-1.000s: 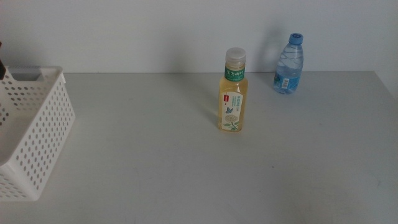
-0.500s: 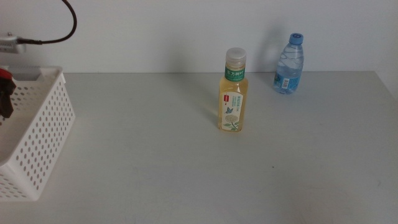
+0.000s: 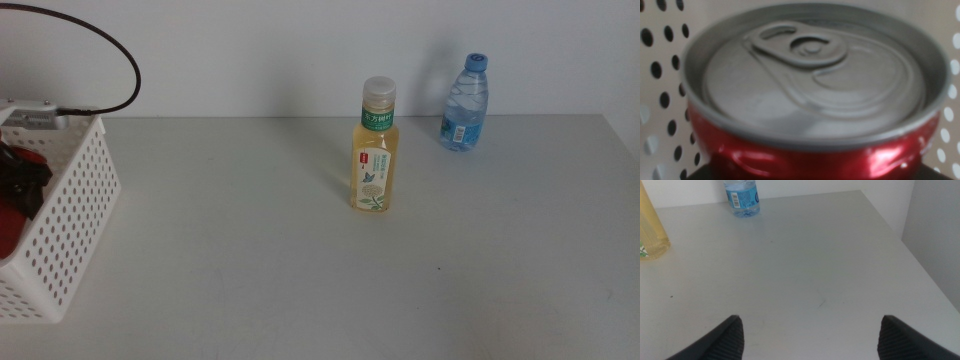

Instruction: Use arms to grab the bottles and put them into the dustbin to the left of the table.

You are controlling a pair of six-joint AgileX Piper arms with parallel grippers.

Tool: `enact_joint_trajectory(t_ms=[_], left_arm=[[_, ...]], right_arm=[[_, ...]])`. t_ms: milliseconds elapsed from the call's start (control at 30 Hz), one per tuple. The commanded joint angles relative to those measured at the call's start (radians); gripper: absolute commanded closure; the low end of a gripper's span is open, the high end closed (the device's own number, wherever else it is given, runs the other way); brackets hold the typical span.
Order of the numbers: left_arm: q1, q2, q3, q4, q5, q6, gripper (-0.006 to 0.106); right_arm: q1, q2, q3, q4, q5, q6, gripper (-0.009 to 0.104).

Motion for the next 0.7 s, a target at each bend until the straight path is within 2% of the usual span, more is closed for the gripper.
enact_joint_trajectory(t_ms=[0,100,167,333,467,667], left_arm=[[0.001,-0.055,-0.04,0.003,-0.023,-0.011,0.075],[0.001,-0.047,-0.04,0.003,-0.029,-0.011,0.057],[0.001,-0.047,-0.04,0.016,-0.03,-0.011,0.04],[0.001,-0.047,-0.04,0.047,-0.027,-0.011,0.006],[-0.014,-0.061,-0.04,0.049,-0.003,-0.015,0.007],[-0.103,-0.127,-0.098,0.112,0.086,-0.073,0.007]], right_arm=[[0.001,-0.021,-0.008,-0.011,-0.053,-0.005,0.001],[0.001,-0.021,-0.008,-0.011,-0.053,-0.005,0.001],[0.001,-0.021,-0.008,-0.011,-0.053,-0.005,0.001],[0.001,-0.021,-0.008,-0.011,-0.053,-0.005,0.001],[0.001,-0.021,-0.008,-0.011,-0.053,-0.005,0.001],[0.001,-0.021,-0.008,-0.011,-0.053,-0.005,0.001]])
